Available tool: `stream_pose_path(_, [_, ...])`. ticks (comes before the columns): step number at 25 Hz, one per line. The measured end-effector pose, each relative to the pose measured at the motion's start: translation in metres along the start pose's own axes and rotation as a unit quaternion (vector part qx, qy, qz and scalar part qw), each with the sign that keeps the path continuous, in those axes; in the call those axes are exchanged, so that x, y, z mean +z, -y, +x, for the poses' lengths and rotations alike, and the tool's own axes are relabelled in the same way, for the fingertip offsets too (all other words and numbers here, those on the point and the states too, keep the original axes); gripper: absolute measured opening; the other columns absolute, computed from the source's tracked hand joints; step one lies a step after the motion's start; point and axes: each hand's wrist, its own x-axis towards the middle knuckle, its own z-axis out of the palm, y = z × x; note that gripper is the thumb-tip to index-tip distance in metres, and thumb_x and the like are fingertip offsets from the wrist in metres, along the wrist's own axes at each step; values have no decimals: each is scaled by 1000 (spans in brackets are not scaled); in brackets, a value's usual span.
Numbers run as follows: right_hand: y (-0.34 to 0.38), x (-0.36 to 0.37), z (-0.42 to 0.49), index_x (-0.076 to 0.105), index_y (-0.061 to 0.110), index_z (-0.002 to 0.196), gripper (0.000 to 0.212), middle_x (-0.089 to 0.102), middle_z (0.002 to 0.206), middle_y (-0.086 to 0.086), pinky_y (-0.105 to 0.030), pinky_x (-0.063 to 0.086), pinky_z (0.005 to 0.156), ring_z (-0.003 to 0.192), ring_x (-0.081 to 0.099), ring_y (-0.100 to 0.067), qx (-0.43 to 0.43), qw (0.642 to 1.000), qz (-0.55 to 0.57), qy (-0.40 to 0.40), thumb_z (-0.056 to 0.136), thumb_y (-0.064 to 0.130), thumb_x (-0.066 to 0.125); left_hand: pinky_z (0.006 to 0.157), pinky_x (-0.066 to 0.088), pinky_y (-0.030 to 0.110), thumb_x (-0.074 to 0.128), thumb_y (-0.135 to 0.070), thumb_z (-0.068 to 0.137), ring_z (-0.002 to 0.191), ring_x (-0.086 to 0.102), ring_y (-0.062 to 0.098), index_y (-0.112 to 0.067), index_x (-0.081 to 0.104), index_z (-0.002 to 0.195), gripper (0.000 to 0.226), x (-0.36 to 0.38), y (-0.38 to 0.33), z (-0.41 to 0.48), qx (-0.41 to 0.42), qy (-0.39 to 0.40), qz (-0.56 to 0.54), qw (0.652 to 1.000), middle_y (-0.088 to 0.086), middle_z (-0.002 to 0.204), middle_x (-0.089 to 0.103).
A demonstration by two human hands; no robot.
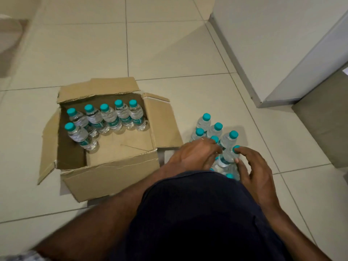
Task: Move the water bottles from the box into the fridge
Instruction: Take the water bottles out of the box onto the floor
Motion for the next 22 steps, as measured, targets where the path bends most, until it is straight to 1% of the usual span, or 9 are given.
stream_pose_path(2, [24,11,16,59,23,131,29,58,137,7,-31,44,103,127,52,-16,-24,1000,-13,-2,103,23,52,81,53,40,49,-23,96,100,61,20,-20,66,117,28,-20,33,-11,-45,-119,5,992,-1,108,67])
stream_pose_path(4, [60,26,31,59,22,133,30,57,140,6,-25,38,104,130,49,-13,-56,998,-27,-1,105,25,49,83,53,38,51,-26,96,97,62,16,-19,68,117,27,-36,63,-29,-110,-194,-10,975,-1,106,69])
stream_pose_path(6, [94,45,47,58,22,134,31,56,141,3,-27,38,106,130,48,-14,-104,994,-21,20,104,25,48,86,54,36,53,-26,96,98,63,13,-18,68,119,28,-55,91,-44,-172,-251,-5,953,-1,109,70])
stream_pose_path(8, [126,71,64,55,22,137,34,53,143,1,-32,40,106,131,46,-18,-168,984,-32,52,104,24,49,88,54,35,55,-25,95,100,63,12,-17,66,121,29,-73,124,-60,-228,-282,8,932,0,112,69])
stream_pose_path(10, [152,103,79,51,20,141,39,48,147,-2,-34,42,106,134,44,-20,-215,970,-46,101,102,22,51,94,51,35,57,-23,94,107,60,16,-17,62,125,32,-82,152,-77,-275,-283,28,918,2,118,66])
stream_pose_path(14, [184,161,106,41,13,151,54,37,157,-10,-37,35,116,143,35,-27,-262,943,-89,188,99,14,56,109,42,40,60,-23,95,129,49,20,-16,47,142,50,-84,191,-98,-342,-240,54,907,5,141,53])
stream_pose_path(16, [191,183,122,38,9,152,60,33,158,-14,-40,34,119,144,34,-30,-282,928,-112,215,96,9,61,111,40,41,61,-19,94,132,47,22,-15,42,146,55,-83,207,-97,-338,-216,62,914,6,144,49])
stream_pose_path(19, [192,211,144,30,8,155,73,24,162,-18,-40,31,119,148,29,-33,-296,904,-174,254,92,11,67,113,38,43,62,-16,92,134,44,26,-12,36,149,63,-81,227,-84,-322,-171,72,928,10,147,45])
stream_pose_path(22, [191,234,162,23,8,157,84,18,164,-21,-41,27,122,151,23,-35,-315,888,-213,260,89,12,72,113,38,46,67,-14,88,137,41,29,-12,32,151,72,-79,239,-72,-322,-143,84,932,11,152,39])
